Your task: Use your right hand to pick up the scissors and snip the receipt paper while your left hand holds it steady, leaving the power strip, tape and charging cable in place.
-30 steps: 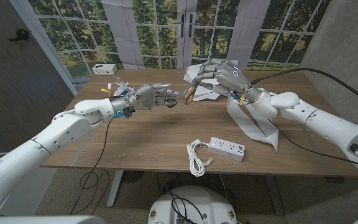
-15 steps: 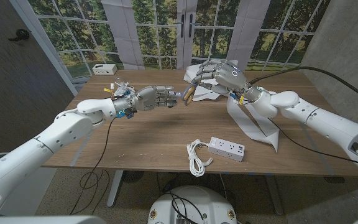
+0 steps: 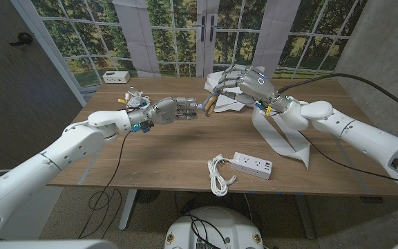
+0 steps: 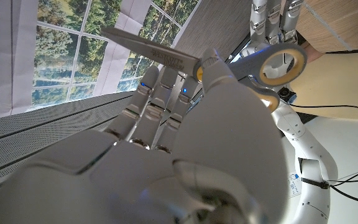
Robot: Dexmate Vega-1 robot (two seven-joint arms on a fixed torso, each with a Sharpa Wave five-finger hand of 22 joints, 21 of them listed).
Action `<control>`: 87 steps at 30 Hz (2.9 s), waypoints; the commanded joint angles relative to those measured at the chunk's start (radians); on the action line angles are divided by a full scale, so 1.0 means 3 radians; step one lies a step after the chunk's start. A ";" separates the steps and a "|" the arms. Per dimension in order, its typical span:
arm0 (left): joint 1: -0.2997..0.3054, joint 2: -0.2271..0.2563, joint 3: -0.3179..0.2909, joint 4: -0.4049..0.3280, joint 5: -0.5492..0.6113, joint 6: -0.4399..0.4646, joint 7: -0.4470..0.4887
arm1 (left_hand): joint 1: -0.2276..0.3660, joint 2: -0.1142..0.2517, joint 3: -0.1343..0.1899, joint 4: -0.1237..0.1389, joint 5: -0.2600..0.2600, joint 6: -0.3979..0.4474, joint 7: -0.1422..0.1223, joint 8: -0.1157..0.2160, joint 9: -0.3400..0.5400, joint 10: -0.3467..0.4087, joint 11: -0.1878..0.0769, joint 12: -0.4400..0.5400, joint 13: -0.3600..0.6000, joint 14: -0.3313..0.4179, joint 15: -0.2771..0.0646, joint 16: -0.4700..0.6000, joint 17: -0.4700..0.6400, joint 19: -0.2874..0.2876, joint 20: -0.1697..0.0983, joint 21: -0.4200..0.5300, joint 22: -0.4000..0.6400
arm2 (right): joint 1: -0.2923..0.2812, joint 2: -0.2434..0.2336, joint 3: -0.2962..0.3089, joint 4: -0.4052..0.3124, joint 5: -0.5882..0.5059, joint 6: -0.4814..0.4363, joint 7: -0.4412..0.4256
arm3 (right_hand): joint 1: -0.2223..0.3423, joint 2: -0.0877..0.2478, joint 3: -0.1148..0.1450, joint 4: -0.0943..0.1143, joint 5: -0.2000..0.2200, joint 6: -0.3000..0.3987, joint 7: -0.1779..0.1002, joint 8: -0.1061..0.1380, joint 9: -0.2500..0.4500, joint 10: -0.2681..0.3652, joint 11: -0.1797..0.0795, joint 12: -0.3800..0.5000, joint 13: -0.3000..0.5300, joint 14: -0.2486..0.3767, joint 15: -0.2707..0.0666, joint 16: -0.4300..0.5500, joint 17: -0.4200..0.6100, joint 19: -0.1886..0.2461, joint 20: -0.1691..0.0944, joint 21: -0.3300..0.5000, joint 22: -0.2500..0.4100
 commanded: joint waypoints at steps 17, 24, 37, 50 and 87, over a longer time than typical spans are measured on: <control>-0.0156 -0.0124 0.0138 0.0114 0.0060 0.0009 -0.0103 | 0.0038 -0.0042 -0.0033 -0.0012 0.0011 0.0011 -0.0042 0.0005 0.0004 -0.0014 -0.0100 0.0031 -0.0001 -0.0045 -0.0005 0.0036 0.0002 -0.0078 0.0008 0.0004 0.0008 | 0.0092 0.0019 -0.0087 0.0113 -0.0070 -0.0040 -0.0107 | 0.0070 0.0087 -0.0005 0.0019 0.0022 0.0045 -0.0026 0.0010 0.0009 0.0245 -0.0201 -0.0010 0.0188 0.0040 -0.0445 -0.0031 0.0028 -0.0040 -0.0229 0.0072 -0.0009; -0.0194 -0.0148 0.0180 0.0144 0.0096 0.0007 -0.0140 | 0.0047 -0.0023 -0.0035 -0.0007 0.0015 0.0017 -0.0048 0.0004 0.0003 -0.0016 -0.0146 0.0035 -0.0002 -0.0040 -0.0025 0.0043 0.0001 -0.0073 0.0008 0.0013 0.0008 | 0.0111 0.0025 -0.0113 0.0122 -0.0086 -0.0050 -0.0109 | 0.0073 0.0089 -0.0007 0.0020 0.0023 0.0049 -0.0028 0.0008 0.0006 0.0250 -0.0206 -0.0020 0.0183 0.0039 -0.0445 -0.0043 0.0024 -0.0043 -0.0228 0.0093 -0.0011; -0.0218 -0.0166 0.0204 0.0179 0.0120 0.0003 -0.0161 | 0.0058 -0.0010 -0.0044 -0.0004 0.0019 0.0021 -0.0068 0.0003 0.0002 -0.0024 -0.0214 0.0039 -0.0003 -0.0055 -0.0051 0.0043 0.0000 -0.0083 0.0009 0.0016 0.0008 | 0.0092 0.0019 -0.0094 0.0047 -0.0036 -0.0109 0.0013 | 0.0076 0.0086 -0.0018 0.0020 0.0023 0.0080 -0.0022 0.0006 -0.0012 0.0294 -0.0194 -0.0031 0.0165 0.0058 -0.0445 -0.0059 0.0015 0.0035 -0.0235 0.0190 0.0002; -0.0215 -0.0169 0.0225 0.0174 0.0142 0.0011 -0.0148 | 0.0074 0.0004 -0.0048 -0.0005 0.0020 -0.0023 -0.0076 -0.0014 0.0001 -0.0043 -0.0222 0.0038 -0.0002 -0.0058 -0.0065 0.0047 0.0000 -0.0092 0.0008 0.0018 0.0009 | 0.0100 0.0067 -0.0102 0.0070 -0.0030 -0.0131 0.0022 | 0.0087 0.0080 -0.0023 0.0014 0.0021 0.0103 -0.0019 0.0005 -0.0026 0.0319 -0.0166 -0.0048 0.0148 0.0074 -0.0444 -0.0066 0.0017 0.0017 -0.0225 0.0255 0.0009; -0.0389 -0.0281 0.0356 0.0342 0.0242 0.0048 -0.0264 | 0.0093 0.0022 -0.0122 0.0014 0.0030 -0.0137 -0.0131 -0.0011 0.0000 -0.0042 -0.0250 0.0069 0.0003 0.0009 -0.0135 0.0077 0.0002 -0.0134 0.0008 0.0030 0.0012 | 0.0222 0.0146 -0.0199 0.0230 -0.0020 -0.0074 -0.0032 | 0.0114 0.0072 -0.0032 0.0011 0.0020 0.0134 -0.0009 -0.0004 -0.0100 0.0335 -0.0188 -0.0085 0.0173 0.0112 -0.0444 -0.0090 0.0027 -0.0051 -0.0227 0.0440 -0.0002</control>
